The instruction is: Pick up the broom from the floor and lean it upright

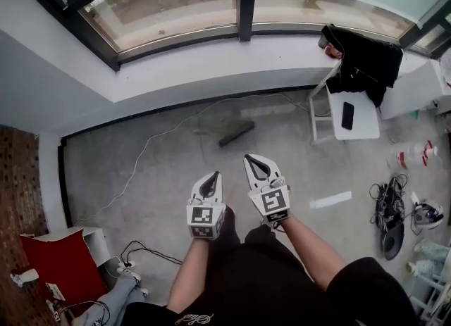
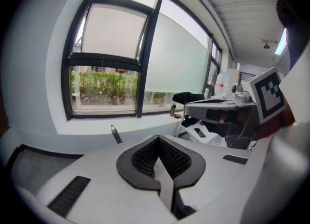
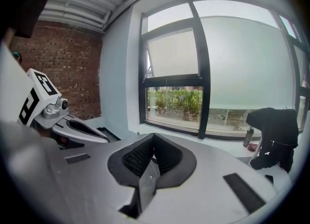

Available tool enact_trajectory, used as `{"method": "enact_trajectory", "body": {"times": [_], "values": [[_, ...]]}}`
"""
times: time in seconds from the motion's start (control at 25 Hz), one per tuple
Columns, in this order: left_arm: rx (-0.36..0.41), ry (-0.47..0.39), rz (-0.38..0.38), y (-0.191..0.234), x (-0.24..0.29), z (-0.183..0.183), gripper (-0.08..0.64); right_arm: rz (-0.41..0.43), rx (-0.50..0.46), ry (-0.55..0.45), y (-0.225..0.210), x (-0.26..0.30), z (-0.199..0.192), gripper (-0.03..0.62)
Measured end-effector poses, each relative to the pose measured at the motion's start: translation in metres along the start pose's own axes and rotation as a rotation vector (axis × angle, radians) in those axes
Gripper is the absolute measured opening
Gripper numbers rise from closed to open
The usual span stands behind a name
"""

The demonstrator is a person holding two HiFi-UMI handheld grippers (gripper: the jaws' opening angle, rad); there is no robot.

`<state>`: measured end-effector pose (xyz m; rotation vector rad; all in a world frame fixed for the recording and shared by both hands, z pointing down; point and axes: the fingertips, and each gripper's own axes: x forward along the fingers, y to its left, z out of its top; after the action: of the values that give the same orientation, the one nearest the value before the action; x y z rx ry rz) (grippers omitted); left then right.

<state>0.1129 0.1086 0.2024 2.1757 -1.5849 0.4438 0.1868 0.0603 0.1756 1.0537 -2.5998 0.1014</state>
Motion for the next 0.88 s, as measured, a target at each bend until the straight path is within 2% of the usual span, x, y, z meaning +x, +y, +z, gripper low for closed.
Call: {"method": "enact_trajectory", "body": {"times": [0.16, 0.32, 0.44, 0.6, 0.72, 0.88], "values": [[-0.035, -0.088, 0.023, -0.045, -0.024, 0.016, 0.002, 0.001, -0.03, -0.082, -0.013, -0.062, 0.029, 0.008], [0.021, -0.163, 0.017, -0.092, -0.036, 0.037, 0.002, -0.019, -0.033, -0.148, -0.026, -0.124, 0.04, 0.008], [0.029, -0.198, 0.006, -0.12, -0.043, 0.051, 0.002, -0.039, -0.044, -0.18, -0.031, -0.158, 0.045, 0.008], [0.005, -0.222, 0.002, -0.144, -0.048, 0.066, 0.002, -0.096, -0.037, -0.191, -0.041, -0.185, 0.045, 0.008], [0.027, -0.264, -0.026, -0.166, -0.047, 0.076, 0.002, -0.109, -0.023, -0.201, -0.049, -0.2, 0.041, 0.008], [0.057, -0.271, -0.044, -0.186, -0.046, 0.08, 0.002, -0.116, -0.016, -0.21, -0.057, -0.213, 0.037, 0.008]]}}
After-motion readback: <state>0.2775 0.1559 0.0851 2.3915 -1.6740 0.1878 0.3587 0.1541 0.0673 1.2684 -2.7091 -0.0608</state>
